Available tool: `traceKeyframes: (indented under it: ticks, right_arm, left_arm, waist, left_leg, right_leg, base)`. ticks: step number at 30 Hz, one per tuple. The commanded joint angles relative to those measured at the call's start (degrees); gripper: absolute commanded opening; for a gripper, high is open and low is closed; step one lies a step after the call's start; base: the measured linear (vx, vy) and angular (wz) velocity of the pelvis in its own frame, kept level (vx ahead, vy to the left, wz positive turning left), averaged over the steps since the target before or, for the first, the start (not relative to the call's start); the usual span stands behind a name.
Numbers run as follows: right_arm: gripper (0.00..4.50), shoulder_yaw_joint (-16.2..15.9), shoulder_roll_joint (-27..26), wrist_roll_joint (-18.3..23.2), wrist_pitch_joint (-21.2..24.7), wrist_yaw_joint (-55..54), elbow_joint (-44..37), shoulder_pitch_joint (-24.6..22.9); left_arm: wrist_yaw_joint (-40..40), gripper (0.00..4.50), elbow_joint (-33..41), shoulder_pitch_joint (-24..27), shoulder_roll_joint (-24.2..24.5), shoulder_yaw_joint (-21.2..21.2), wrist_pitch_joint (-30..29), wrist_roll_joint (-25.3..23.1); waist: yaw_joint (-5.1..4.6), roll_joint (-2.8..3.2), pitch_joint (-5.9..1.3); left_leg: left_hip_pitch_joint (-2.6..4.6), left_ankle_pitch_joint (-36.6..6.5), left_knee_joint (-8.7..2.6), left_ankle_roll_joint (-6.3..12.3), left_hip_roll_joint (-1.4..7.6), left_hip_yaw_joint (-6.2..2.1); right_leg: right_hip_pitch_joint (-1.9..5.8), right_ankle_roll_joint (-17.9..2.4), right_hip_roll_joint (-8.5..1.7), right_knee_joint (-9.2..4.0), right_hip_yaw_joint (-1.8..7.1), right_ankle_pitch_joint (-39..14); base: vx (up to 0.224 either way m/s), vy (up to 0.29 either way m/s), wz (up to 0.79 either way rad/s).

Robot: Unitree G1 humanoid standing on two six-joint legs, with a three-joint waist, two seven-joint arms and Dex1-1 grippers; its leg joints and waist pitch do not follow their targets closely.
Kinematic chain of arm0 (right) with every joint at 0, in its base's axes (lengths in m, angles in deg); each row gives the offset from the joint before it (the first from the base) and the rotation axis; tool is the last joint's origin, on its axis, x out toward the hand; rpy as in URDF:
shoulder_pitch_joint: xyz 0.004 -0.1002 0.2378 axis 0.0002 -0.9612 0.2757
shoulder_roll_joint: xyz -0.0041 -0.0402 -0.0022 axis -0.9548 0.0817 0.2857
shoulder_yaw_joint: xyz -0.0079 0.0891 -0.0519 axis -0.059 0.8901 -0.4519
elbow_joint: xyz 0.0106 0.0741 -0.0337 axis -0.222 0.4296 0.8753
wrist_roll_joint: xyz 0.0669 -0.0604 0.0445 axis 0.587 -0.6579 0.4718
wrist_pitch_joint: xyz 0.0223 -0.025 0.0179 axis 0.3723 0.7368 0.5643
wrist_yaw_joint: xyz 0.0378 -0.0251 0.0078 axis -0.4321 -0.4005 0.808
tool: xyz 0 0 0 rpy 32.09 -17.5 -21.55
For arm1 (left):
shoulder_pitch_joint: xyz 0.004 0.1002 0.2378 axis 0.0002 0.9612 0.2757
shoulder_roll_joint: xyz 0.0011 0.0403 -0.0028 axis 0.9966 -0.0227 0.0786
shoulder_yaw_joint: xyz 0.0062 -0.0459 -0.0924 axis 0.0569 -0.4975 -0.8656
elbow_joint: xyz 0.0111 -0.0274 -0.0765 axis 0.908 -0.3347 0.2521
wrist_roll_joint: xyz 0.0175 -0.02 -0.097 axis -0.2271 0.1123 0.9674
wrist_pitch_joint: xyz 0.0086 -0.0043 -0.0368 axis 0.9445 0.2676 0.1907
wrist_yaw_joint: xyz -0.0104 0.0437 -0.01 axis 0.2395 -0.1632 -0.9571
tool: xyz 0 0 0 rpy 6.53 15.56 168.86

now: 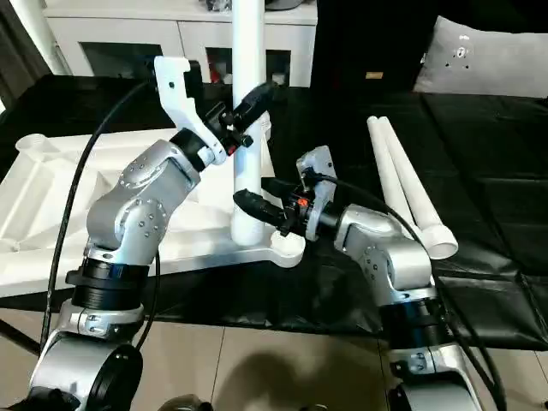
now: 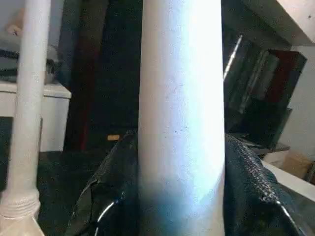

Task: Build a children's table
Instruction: Pick table leg

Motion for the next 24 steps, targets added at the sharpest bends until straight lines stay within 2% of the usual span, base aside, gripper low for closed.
traceKeyframes:
  ticks: [1,5,11,12,24]
  right_arm:
    - [3.38,-0.96,-0.53,-0.84,0.82,-1.33,-0.27,-0.02]
    - [3.38,-1.5,-2.26,-1.64,1.02,-3.37,0.66,0.55]
    - [3.38,-2.01,-3.67,-2.46,1.32,-5.3,2.16,1.53]
    - [3.1,-2.07,-3.55,-2.38,1.68,-5.36,2.11,1.47]
    - [2.28,-1.79,-3.46,-2.4,1.42,-5.18,2.3,1.3]
  left_arm:
    - [-0.45,1.75,2.2,0.35,-0.19,0.81,0.81,-1.06]
    - [-0.06,1.75,2.33,0.95,-0.13,2.76,2.24,-3.01]
    - [0.42,1.75,2.55,1.38,0.27,4.58,3.47,-4.64]
    - [0.45,1.75,2.57,1.4,0.3,4.68,3.58,-4.82]
    - [1.62,1.75,2.85,2.08,0.63,6.35,4.2,-5.92]
  waist:
    - [0.14,-1.3,-4.56]
    - [-0.05,-1.19,-4.58]
    - [-0.13,-1.16,-4.57]
    - [-0.18,-1.19,-4.52]
    - [-0.16,-1.16,-4.58]
  left_leg:
    - [0.18,-2.21,-3.08,3.89,1.27,-0.24]
    - [0.1,-1.92,-3.04,4.19,1.35,-0.25]
    - [0.24,-2.69,-3.14,3.48,1.39,-0.28]
    - [0.25,-2.81,-3.14,3.43,1.37,-0.24]
    - [0.2,-2.63,-3.07,3.54,1.35,-0.24]
  right_leg:
    - [4.08,-8.42,-3.99,-3.7,2.45,-8.35]
    - [4.02,-9.19,-4.03,-3.54,2.49,-6.96]
    - [4.02,-8.83,-4.1,-3.58,2.52,-7.98]
    - [4.02,-8.96,-4.05,-3.57,2.53,-7.67]
    - [4.08,-9.05,-4.08,-3.5,2.56,-7.15]
  base:
    - [0.0,0.0,0.0]
    - [0.0,0.0,0.0]
    - [0.0,0.0,0.0]
    - [0.0,0.0,0.0]
    - [0.0,0.0,0.0]
